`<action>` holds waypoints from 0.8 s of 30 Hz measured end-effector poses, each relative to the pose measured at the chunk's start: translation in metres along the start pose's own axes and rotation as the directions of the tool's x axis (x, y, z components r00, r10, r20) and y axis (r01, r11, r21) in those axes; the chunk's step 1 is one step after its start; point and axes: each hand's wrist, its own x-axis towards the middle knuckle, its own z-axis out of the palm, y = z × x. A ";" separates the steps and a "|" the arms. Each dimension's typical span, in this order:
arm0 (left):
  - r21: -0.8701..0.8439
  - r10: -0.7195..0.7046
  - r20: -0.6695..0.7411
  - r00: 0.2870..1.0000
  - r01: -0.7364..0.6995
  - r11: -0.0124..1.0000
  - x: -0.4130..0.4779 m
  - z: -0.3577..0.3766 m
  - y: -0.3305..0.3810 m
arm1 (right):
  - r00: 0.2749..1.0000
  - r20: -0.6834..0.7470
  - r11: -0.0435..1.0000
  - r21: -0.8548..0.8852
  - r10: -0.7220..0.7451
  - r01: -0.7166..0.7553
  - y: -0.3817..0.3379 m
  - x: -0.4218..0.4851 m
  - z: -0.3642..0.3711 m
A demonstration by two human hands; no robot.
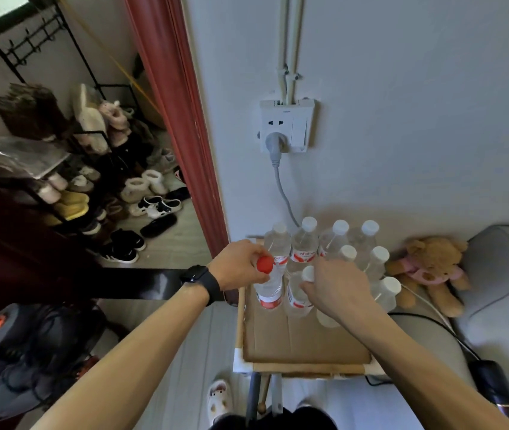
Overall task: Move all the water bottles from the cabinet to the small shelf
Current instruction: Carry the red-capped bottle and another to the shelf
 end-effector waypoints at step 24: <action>-0.062 0.015 -0.173 0.985 -0.026 0.998 0.005 0.022 0.026 | 0.992 0.044 0.989 -0.090 -0.115 0.119 0.016 0.016 -0.007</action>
